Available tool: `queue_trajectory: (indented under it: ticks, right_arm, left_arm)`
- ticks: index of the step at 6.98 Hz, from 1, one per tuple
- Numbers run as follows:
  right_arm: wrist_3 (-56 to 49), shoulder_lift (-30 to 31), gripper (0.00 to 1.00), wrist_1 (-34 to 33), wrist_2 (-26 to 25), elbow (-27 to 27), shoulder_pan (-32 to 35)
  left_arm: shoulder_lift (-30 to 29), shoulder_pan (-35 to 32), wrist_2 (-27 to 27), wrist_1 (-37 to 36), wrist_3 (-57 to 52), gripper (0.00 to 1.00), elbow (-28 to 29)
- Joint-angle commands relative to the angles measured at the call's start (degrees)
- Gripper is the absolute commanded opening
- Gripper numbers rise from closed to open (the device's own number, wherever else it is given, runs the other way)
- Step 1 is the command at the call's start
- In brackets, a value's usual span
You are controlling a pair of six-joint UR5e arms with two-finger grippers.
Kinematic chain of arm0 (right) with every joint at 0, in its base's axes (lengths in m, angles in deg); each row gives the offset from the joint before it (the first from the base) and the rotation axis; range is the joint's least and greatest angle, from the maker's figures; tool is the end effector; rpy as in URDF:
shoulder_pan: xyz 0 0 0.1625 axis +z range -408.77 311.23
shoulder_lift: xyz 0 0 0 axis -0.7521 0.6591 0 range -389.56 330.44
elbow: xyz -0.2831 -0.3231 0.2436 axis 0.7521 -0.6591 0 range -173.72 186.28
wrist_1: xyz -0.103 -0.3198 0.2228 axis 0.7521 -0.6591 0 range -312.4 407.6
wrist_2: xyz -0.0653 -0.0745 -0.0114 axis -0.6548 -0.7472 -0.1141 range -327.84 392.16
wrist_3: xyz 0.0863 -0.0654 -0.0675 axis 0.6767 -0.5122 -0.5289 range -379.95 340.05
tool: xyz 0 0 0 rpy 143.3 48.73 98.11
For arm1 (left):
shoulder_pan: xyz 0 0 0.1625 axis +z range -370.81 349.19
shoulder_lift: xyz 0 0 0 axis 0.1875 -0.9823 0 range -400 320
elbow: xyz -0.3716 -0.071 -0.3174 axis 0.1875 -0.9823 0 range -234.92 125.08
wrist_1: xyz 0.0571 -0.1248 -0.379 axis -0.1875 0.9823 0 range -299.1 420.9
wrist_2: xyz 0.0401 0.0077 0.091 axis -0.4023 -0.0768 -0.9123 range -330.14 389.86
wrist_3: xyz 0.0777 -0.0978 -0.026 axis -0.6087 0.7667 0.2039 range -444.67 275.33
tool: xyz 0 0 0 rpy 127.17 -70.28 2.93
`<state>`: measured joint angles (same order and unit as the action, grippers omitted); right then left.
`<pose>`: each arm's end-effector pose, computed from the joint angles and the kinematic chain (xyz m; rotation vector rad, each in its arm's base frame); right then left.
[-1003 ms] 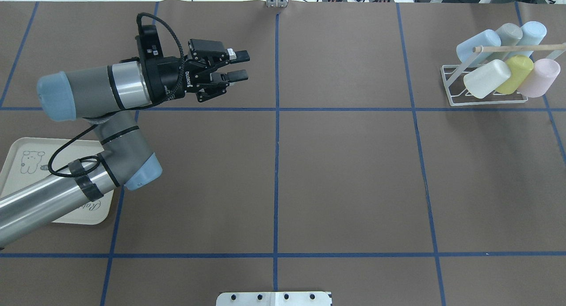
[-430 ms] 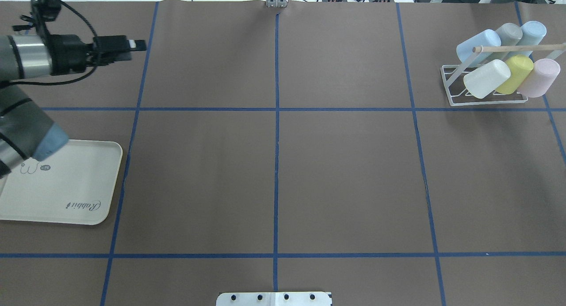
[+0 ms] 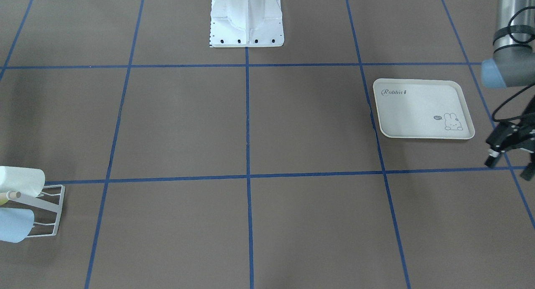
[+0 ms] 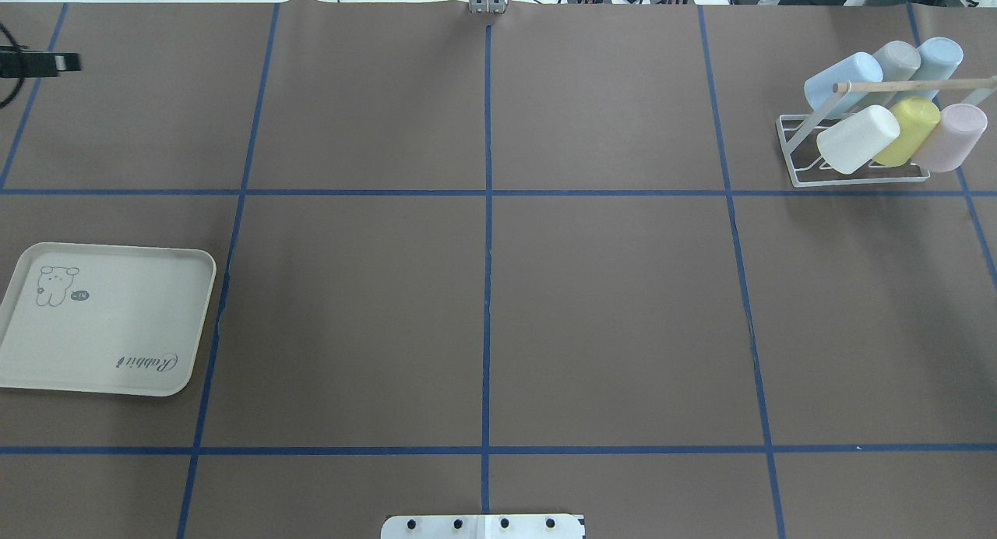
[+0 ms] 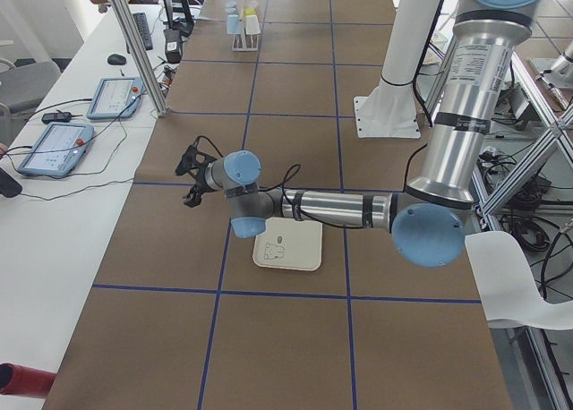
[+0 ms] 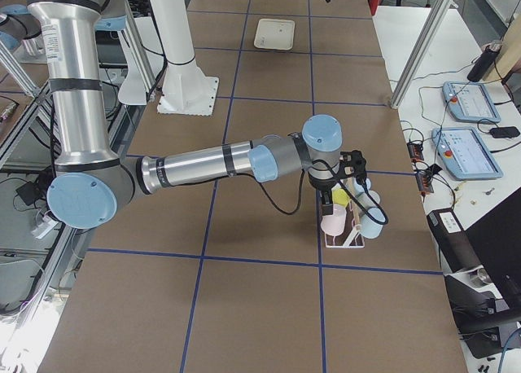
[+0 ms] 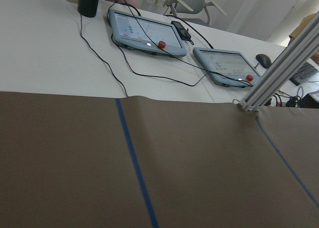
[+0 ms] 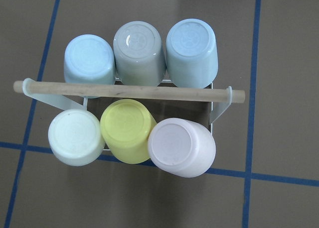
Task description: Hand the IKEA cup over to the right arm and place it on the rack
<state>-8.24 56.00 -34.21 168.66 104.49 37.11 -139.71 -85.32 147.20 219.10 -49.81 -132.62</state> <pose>0.0023 -0.5355 0.6182 0.2294 -0.8412 -0.0235 0.0903 -0.6057 0.6225 0.8325 0.8576 -0.0237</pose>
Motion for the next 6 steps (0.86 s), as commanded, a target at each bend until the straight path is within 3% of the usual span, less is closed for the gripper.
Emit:
queue_trajectory:
  ticks: [1,2,3,4,5,6]
  right_arm:
    - [-1.43,0.05,1.0,-1.41,-1.15,-1.26,-0.27]
    - [-1.51,-1.26,1.0,-5.34,-0.37,-0.65,-0.36]
    - [-1.51,-0.75,1.0,-5.64,-0.71,0.66,-0.54]
    - [-1.6,-1.27,1.0,-5.64,-0.8,0.58,-1.32]
    - [-1.51,-1.88,1.0,-5.64,-1.15,0.58,-1.68]
    - [-1.51,-2.5,1.0,-5.81,-1.58,0.84,-1.68]
  left_arm:
    - [2.06,-11.33,5.39,-26.41,-33.63,1.0,-1.31]
    - [1.28,-11.88,8.65,-35.07,-34.76,1.0,-1.67]
    - [1.27,-11.98,13.39,-38.37,-34.77,1.0,-1.85]
    - [1.45,-12.15,16.83,-40.84,-34.77,1.0,-2.63]
    - [4.67,-12.59,17.73,-42.09,-34.77,1.0,-6.38]
    - [3.74,-12.59,17.39,-41.58,-34.94,1.0,-5.81]
